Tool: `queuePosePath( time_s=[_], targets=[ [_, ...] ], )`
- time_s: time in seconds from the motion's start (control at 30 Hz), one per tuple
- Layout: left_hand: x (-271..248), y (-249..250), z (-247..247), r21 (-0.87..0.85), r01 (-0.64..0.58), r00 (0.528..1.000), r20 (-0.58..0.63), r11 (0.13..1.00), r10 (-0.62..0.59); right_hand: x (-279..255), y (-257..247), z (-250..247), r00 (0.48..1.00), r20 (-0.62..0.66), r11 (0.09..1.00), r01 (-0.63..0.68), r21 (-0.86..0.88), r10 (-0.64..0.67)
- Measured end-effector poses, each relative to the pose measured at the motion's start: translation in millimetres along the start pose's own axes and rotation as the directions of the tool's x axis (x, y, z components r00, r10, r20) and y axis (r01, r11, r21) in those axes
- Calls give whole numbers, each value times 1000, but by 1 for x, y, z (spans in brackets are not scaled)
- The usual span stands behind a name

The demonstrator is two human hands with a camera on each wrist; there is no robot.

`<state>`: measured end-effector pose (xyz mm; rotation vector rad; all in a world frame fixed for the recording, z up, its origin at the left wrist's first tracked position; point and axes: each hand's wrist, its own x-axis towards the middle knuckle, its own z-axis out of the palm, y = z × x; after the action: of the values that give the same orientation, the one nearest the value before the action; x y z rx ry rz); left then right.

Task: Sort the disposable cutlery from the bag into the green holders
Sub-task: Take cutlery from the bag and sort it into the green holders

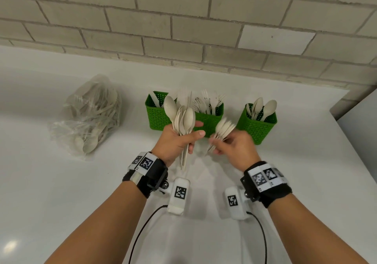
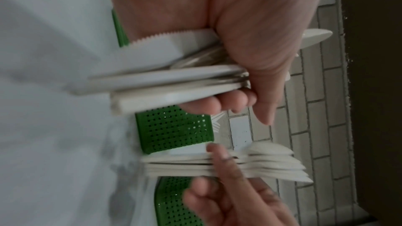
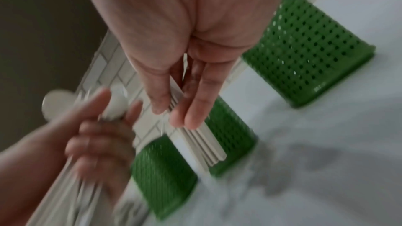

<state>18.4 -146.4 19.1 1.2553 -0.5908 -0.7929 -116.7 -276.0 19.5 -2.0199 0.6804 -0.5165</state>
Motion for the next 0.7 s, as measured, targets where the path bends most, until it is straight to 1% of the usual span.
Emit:
queuePosePath(
  time_s=[0.07, 0.13, 0.23, 0.3, 0.33, 0.37, 0.43, 0.47, 0.5, 0.57, 0.6, 0.63, 0.67, 0.7],
  targets=[
    [0, 2, 0, -22, 2, 1000, -19, 1000, -3, 9, -6, -23, 989, -149, 1000, 6, 7, -5],
    [-1, 3, 1, -27, 2, 1000, -27, 1000, -3, 19, -14, -49, 957, -288, 1000, 1, 10, 2],
    [-3, 5, 3, -38, -2, 1000, -27, 999, 1, 31, -19, -82, 900, -436, 1000, 22, 22, -10],
    [-5, 7, 5, -52, -6, 1000, -15, 999, 5, 38, -16, -95, 867, -497, 1000, 15, -18, -22],
    [-5, 9, 6, -55, -5, 1000, -7, 998, 4, 42, -12, -98, 867, -499, 997, -26, -73, -14],
    [-5, 10, 7, -58, -3, 1000, 2, 998, 3, 45, -9, -99, 882, -470, 988, -91, -127, 21],
    [-5, 13, 10, -70, 4, 1000, 25, 998, -2, 47, -2, -99, 920, -366, 961, -216, -172, 141],
    [-6, 15, 11, -81, 11, 999, 40, 997, -7, 47, 1, -98, 925, -334, 952, -249, -178, 180],
    [-6, 17, 12, -94, 22, 998, 56, 995, -16, 47, 0, -97, 924, -329, 946, -265, -187, 194],
    [-6, 19, 13, -123, 46, 996, 87, 991, -35, 47, -3, -96, 912, -364, 918, -297, -262, 191],
    [-6, 20, 14, -139, 56, 994, 102, 989, -42, 45, -7, -94, 906, -393, 907, -290, -306, 158],
    [-6, 20, 14, -153, 65, 992, 113, 986, -48, 41, -15, -89, 904, -416, 912, -253, -323, 104],
    [-5, 21, 15, -164, 72, 992, 118, 984, -53, 38, -24, -83, 909, -415, 935, -181, -304, 41],
    [-5, 21, 16, -168, 80, 991, 123, 983, -60, 32, -37, -74, 928, -373, 963, -90, -253, -12]
  ],
)
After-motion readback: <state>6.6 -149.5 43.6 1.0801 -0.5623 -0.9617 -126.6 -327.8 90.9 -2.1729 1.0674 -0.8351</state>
